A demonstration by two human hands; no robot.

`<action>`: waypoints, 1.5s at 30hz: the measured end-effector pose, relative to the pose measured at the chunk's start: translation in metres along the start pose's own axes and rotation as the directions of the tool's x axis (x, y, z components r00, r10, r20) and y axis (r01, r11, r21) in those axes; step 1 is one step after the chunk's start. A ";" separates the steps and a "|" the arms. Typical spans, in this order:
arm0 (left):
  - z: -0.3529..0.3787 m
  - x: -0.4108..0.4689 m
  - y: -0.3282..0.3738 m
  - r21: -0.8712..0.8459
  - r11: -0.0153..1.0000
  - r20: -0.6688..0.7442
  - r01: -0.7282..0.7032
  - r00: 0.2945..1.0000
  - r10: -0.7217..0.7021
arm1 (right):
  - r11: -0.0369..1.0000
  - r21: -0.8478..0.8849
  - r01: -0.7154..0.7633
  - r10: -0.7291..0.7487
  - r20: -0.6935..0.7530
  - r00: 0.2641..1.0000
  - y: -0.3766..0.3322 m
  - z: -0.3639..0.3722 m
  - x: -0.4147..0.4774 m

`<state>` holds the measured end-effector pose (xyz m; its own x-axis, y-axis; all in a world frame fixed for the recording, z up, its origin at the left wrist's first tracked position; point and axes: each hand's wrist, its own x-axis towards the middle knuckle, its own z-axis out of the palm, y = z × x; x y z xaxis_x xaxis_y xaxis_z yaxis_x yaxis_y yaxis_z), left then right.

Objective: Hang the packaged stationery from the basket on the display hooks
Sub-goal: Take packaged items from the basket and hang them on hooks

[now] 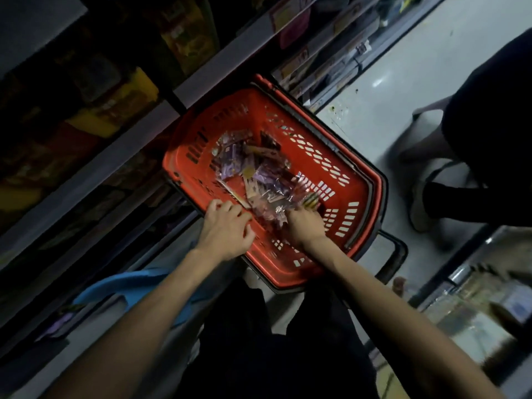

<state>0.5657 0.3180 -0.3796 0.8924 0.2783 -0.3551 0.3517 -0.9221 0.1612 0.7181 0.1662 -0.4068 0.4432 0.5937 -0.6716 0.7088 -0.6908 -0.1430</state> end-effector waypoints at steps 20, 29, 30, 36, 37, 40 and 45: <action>0.008 0.006 0.003 -0.011 0.998 0.033 0.058 0.998 -0.057 | 0.973 -0.203 -0.109 0.072 -0.182 0.981 0.004 0.069 0.110; -0.005 0.006 0.004 -0.358 0.926 -0.110 0.122 0.979 -0.172 | 0.994 0.067 0.087 -0.047 -0.459 0.887 0.025 -0.004 0.052; -0.009 0.009 0.002 -0.442 0.886 -0.098 0.141 0.974 -0.204 | 0.988 0.063 0.144 -0.096 -0.486 0.869 0.028 -0.010 0.047; -0.026 0.033 -0.005 -0.654 0.732 0.171 0.190 0.980 -0.102 | 0.877 0.175 0.447 -0.203 -0.708 0.676 0.008 -0.066 0.001; -0.028 0.035 -0.003 -0.670 0.715 0.213 0.203 0.974 -0.076 | 0.840 0.211 0.500 -0.197 -0.740 0.644 0.002 -0.073 -0.001; -0.029 0.039 0.003 -0.828 0.510 0.249 0.234 0.968 -0.039 | 0.754 0.283 0.592 -0.160 -0.796 0.583 -0.014 -0.083 0.004; -0.025 0.039 -0.012 -0.609 0.758 -0.061 0.234 0.939 -0.339 | 0.835 0.468 0.290 0.145 -0.695 0.705 -0.010 -0.072 0.042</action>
<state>0.6031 0.3470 -0.3727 0.7357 0.5903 -0.3322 0.6478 -0.4701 0.5994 0.7691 0.2270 -0.3812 0.7961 0.6051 0.0108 0.4633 -0.5978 -0.6542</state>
